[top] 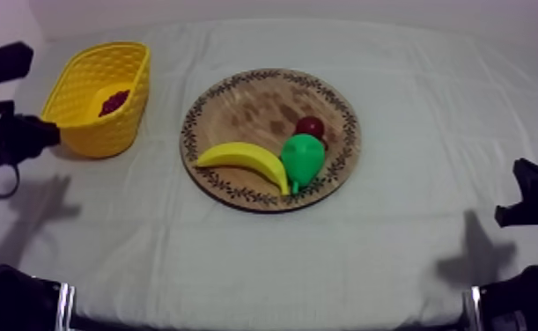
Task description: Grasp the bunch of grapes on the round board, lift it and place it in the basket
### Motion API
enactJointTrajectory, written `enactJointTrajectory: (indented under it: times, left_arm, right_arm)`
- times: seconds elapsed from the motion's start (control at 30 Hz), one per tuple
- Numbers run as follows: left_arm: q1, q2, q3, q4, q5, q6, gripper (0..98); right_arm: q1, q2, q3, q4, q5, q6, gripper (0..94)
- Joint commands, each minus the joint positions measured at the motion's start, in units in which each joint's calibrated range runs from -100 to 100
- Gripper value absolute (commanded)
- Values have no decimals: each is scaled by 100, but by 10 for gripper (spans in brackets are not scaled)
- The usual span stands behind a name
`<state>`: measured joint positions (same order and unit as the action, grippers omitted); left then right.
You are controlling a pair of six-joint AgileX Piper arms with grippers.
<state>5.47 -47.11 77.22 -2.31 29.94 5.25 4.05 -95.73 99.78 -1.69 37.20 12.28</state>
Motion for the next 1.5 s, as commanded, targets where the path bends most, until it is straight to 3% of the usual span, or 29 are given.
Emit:
enactJointTrajectory:
  times: [0.0, 0.23, 0.53, 0.77, 0.83, 0.97, 1.07, 1.47]
  left_arm:
    - [7, -748, 667, -59, -29, -41, 192]
    - [75, -2085, 1789, -131, 24, -93, 157]
    - [244, -3904, 2075, 38, 716, -369, 77]
    - [230, -4279, 2163, 38, 482, -530, 23]
    - [226, -4373, 2197, 38, 383, -417, 12]
    - [244, -4463, 2225, 38, 290, 288, 4]
    - [275, -4588, 2241, 38, 238, 596, 2]
    - [75, -5257, 2265, 38, 179, 536, 1]
  right_arm:
    - [1, -2, -1, 1, -3, 0, 5]
    - [1, -2, -1, 1, -3, 0, 5]
    - [1, -2, -1, 1, -3, -1, 5]
    - [1, -2, -1, 1, -3, -1, 5]
    - [1, -2, -1, 1, -3, -3, 5]
    - [1, -2, -1, 1, -3, -1, 5]
    - [1, -2, -1, 1, -3, 0, 5]
    - [1, -2, -1, 1, -3, 0, 5]
